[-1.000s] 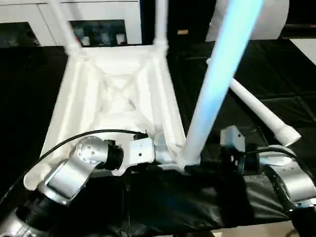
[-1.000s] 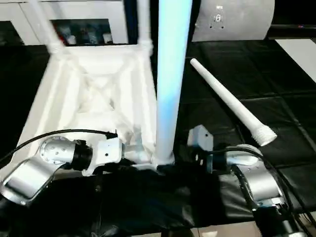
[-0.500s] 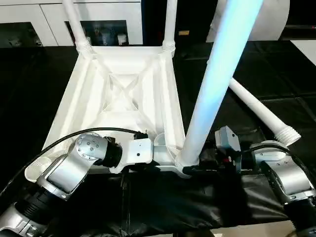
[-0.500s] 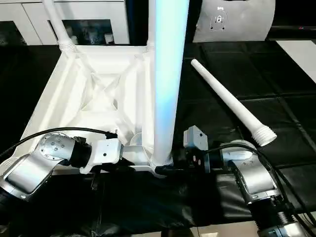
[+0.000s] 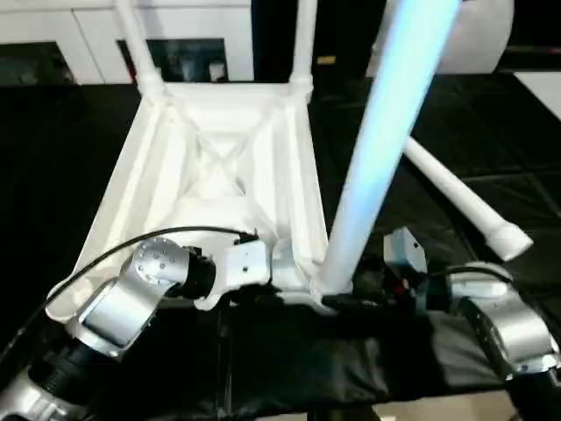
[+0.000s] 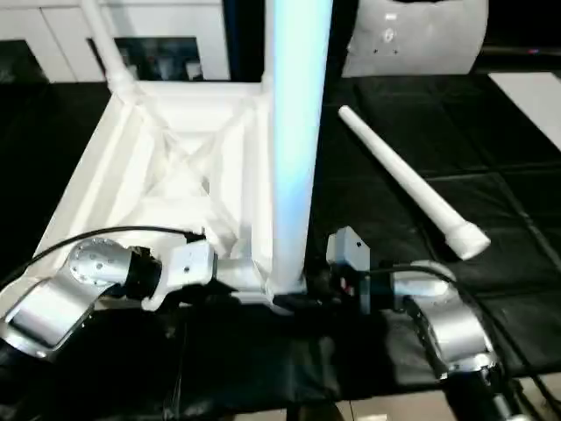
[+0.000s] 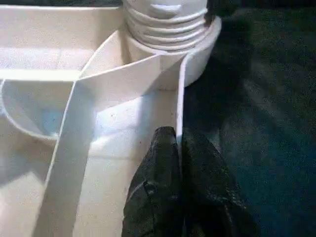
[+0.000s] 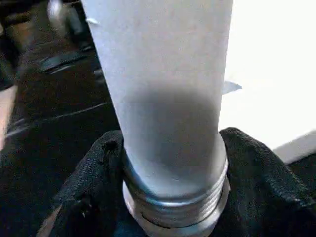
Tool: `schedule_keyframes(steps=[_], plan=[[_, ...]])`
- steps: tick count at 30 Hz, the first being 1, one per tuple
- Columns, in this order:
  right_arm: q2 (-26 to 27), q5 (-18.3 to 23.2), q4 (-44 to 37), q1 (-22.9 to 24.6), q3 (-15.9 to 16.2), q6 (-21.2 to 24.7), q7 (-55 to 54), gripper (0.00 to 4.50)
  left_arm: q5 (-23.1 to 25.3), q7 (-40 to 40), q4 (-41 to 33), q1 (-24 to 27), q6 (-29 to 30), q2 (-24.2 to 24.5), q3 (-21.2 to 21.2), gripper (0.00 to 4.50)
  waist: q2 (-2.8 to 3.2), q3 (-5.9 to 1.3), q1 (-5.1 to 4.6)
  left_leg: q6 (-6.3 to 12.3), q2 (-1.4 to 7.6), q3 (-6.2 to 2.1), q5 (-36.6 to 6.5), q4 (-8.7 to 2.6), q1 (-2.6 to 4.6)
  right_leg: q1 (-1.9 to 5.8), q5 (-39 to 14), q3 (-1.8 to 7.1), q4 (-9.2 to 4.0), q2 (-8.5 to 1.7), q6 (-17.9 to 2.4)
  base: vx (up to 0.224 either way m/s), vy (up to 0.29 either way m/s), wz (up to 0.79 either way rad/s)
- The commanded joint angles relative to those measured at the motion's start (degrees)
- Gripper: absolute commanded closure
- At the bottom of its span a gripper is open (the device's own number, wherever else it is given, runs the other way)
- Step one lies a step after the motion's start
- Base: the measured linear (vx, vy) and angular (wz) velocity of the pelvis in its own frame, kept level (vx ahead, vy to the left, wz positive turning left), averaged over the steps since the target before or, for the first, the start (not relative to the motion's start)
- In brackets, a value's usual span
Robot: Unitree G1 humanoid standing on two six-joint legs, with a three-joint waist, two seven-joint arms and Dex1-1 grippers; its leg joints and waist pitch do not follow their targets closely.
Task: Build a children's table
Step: Rotate leg to tighten
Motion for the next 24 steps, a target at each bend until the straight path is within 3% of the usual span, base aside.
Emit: schedule_keyframes(steps=[1,3,4,6,9,11,12,13,15,20,24], plan=[[8.49,-2.43,-1.64,0.25,3.67,4.47,-11.89,1.80,0.07,10.10,-1.51,0.33,6.14,-7.37,-0.16,4.50,-0.29,-2.47,-0.57,2.90,4.78,-2.10,-11.70,-4.76,0.09,2.19,-31.10,3.73,-5.53,-5.86,-9.93,-0.057,0.003,-0.04],[11.91,-3.25,-1.71,-0.06,3.27,6.02,-17.24,1.80,-0.04,13.04,-2.43,0.47,8.92,-9.99,0.75,4.50,-0.46,-2.39,-2.17,0.79,4.23,-3.07,-15.30,-4.97,-0.52,2.48,-38.24,2.73,-6.31,-6.03,-5.99,-0.073,0.011,-0.13],[16.50,-4.13,-1.38,-0.81,2.29,7.92,-24.19,1.81,0.32,16.61,-3.38,0.86,11.95,-13.34,1.63,4.50,-0.32,-2.17,-3.15,0.54,4.23,-3.30,-16.69,-5.14,-0.67,2.38,-38.79,2.49,-6.71,-5.95,-4.91,-0.070,0.029,-0.20],[19.80,-4.93,-1.19,-1.50,1.63,8.99,-28.99,1.81,1.18,19.31,-3.78,1.09,13.73,-15.79,1.97,4.50,0.14,-2.13,-3.66,0.66,4.13,-3.65,-17.96,-5.01,-0.83,2.35,-39.13,2.17,-6.94,-6.10,-4.31,-0.052,0.041,-0.19],[23.52,-7.60,-1.39,-2.50,2.29,11.01,-35.06,1.81,2.70,24.34,-3.43,1.05,15.87,-20.21,2.61,4.50,-0.06,-2.01,-4.93,1.81,4.24,-3.55,-19.06,-5.03,-0.47,1.87,-35.97,1.98,-7.58,-6.06,-4.71,0.000,0.000,0.00],[24.27,-7.74,-2.07,-2.07,2.78,10.57,-34.74,1.81,3.19,25.52,-3.36,0.83,16.44,-21.61,2.62,4.50,0.01,-1.85,-4.79,2.56,4.21,-3.26,-18.55,-5.02,-0.09,1.47,-34.02,2.20,-7.58,-6.00,-5.28,0.000,0.000,0.00],[24.41,-7.38,-2.25,-1.82,2.60,10.50,-34.43,1.46,3.47,25.53,-3.35,0.71,16.53,-21.72,2.41,4.50,-0.20,-1.78,-4.76,3.04,4.22,-3.22,-18.13,-5.12,-0.27,1.61,-33.14,2.28,-7.44,-6.03,-5.53,0.000,0.000,0.00],[24.25,-7.25,-2.40,-1.66,2.34,10.41,-34.52,1.11,3.75,25.49,-3.37,0.56,16.31,-21.52,2.08,4.50,-0.03,-1.81,-4.68,3.34,4.43,-3.34,-17.16,-5.28,-0.61,1.86,-31.52,2.40,-7.09,-6.15,-5.93,0.000,0.000,0.00],[24.13,-7.21,-2.48,-1.60,2.16,10.44,-34.77,1.05,3.93,25.49,-3.41,0.46,16.18,-21.35,1.83,4.50,0.02,-1.81,-4.71,3.53,4.59,-3.24,-16.63,-5.38,-0.60,1.78,-28.98,2.55,-6.83,-6.05,-6.73,0.000,0.000,0.00],[18.98,-7.58,-3.79,-0.33,1.20,8.61,-30.58,0.66,3.75,21.73,-4.22,0.66,14.62,-16.71,1.07,4.50,0.08,-2.12,-4.31,4.44,4.71,-2.95,-13.98,-5.35,-0.77,2.21,-24.38,2.89,-6.25,-6.13,-8.46,0.000,0.000,0.00],[13.46,-6.87,-4.36,0.52,0.11,6.69,-24.46,0.23,2.79,17.57,-4.04,1.18,11.76,-13.08,1.18,4.50,0.09,-2.46,-3.61,6.21,4.73,-2.54,-9.78,-5.10,-0.75,2.34,-20.29,3.00,-5.87,-6.09,-10.05,0.000,0.000,0.00]])
